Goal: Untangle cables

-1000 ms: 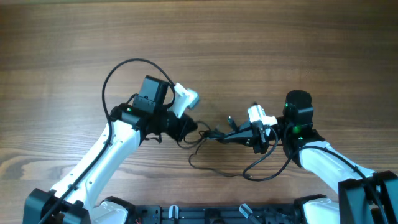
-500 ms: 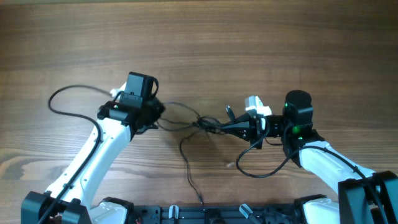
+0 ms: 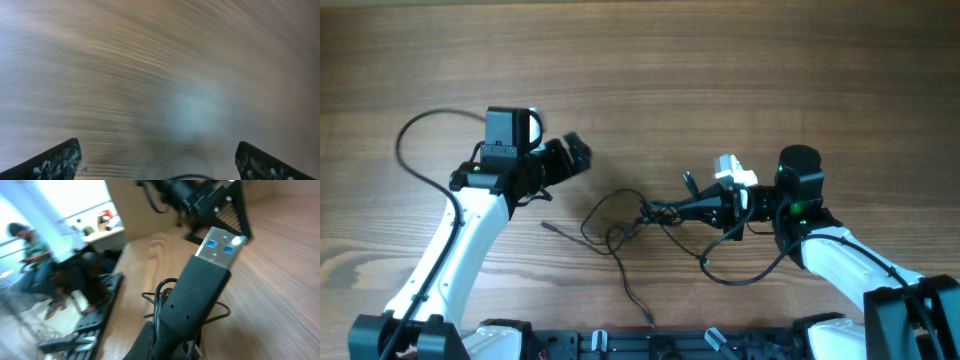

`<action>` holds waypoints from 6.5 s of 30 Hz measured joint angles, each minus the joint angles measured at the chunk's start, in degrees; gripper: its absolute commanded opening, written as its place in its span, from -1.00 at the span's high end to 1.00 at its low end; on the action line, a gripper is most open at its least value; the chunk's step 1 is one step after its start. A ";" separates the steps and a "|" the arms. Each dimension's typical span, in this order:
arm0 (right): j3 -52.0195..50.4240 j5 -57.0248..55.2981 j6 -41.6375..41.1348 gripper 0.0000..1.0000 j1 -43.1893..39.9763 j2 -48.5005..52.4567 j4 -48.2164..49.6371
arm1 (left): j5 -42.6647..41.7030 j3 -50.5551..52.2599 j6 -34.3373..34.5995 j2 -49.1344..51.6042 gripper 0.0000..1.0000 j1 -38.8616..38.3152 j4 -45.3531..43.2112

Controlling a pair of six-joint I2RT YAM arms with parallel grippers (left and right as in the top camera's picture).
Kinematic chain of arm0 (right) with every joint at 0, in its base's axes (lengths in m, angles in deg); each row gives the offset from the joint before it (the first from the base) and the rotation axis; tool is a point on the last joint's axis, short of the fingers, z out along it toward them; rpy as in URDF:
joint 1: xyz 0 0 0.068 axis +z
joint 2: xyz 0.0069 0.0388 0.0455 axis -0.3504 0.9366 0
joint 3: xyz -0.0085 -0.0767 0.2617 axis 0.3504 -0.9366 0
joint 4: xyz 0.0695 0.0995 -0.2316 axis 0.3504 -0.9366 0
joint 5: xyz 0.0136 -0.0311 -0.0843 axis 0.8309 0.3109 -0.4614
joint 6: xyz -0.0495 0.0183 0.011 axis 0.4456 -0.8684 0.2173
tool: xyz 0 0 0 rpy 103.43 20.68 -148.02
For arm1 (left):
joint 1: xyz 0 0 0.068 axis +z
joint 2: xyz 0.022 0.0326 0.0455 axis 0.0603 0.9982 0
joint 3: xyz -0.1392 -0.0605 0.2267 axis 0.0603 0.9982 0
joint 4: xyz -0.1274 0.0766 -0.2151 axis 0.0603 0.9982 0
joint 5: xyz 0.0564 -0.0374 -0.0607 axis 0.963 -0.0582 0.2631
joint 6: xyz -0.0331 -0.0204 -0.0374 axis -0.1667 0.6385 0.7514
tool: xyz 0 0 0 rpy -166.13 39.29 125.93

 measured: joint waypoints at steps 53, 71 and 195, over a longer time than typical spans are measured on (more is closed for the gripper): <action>-0.33 -52.33 -82.31 0.91 -0.04 0.00 -12.68 | 3.54 5.57 25.22 -0.04 -0.99 -8.07 -3.30; -0.33 -55.01 -85.94 0.38 -0.04 0.00 -15.28 | 7.28 5.57 26.95 -0.04 -1.00 -16.26 -3.37; -0.48 -26.43 -54.31 -0.99 -11.54 7.91 1.66 | 3.37 5.77 20.02 0.55 -0.54 -25.55 -23.34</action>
